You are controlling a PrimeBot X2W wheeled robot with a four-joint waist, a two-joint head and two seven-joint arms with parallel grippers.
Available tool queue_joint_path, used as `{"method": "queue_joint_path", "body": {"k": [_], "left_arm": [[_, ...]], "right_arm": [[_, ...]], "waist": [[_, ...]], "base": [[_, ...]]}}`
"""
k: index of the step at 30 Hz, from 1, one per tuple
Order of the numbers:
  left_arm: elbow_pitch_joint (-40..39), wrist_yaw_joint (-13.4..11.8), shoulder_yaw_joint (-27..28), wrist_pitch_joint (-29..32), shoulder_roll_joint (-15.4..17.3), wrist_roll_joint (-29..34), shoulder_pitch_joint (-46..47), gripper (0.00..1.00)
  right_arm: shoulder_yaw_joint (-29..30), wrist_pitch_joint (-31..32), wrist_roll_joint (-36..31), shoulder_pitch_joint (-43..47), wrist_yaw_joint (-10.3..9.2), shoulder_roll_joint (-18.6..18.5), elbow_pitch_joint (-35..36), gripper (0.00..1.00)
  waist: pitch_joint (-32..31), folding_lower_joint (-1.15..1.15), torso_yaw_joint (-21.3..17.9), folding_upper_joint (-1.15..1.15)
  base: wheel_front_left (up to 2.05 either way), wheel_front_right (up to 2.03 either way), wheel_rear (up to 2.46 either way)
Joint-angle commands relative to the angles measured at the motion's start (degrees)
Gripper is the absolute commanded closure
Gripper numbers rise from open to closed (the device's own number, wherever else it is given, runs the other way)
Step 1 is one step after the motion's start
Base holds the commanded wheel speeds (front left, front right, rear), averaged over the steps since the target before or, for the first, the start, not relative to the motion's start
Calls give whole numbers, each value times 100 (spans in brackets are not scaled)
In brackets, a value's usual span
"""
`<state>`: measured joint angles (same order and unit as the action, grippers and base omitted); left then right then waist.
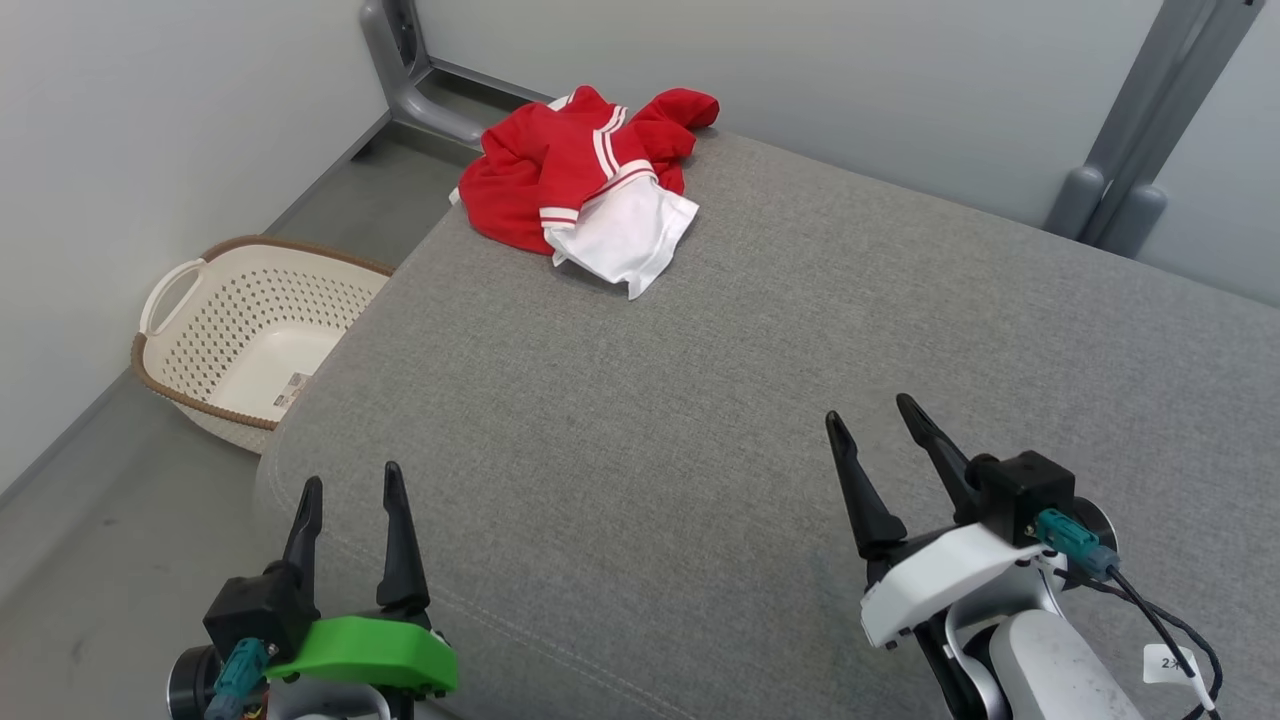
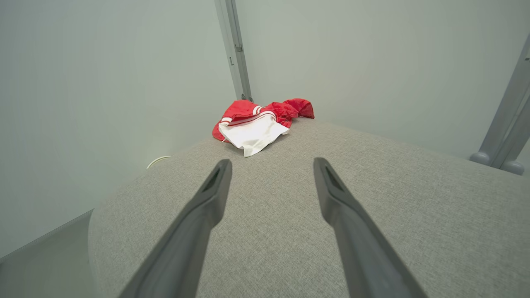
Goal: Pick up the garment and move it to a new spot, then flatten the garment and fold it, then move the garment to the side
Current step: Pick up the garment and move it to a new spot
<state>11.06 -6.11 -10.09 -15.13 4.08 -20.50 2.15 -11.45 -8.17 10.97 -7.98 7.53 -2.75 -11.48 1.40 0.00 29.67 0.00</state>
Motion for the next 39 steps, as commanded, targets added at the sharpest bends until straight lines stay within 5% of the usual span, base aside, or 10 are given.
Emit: {"method": "queue_joint_path", "body": {"k": [1,14,22,27,39], "left_arm": [[-37,9,11,-1,-29,61,-77,0],[80,222,-39,142,202,133,403,0],[-51,380,323,610,890,174,2426,0],[810,648,280,1255,1424,344,3939,0],[3092,1160,416,1986,1713,-266,5437,0]], "right_arm": [[-13,-30,32,-59,-9,-27,-43,0],[421,-127,-104,120,-9,-25,-4,0],[756,290,-790,-354,-8,-25,713,0],[651,547,-1059,-597,-8,-29,1117,0],[859,903,-1438,-692,-8,-20,1829,0]], "waist": [[41,0,41,0],[142,0,15,0],[1101,0,-816,0],[1642,0,-1439,0],[2773,0,-2329,0]], "base": [[0,0,0],[0,0,0],[0,0,0],[0,0,0],[0,0,0]]}}
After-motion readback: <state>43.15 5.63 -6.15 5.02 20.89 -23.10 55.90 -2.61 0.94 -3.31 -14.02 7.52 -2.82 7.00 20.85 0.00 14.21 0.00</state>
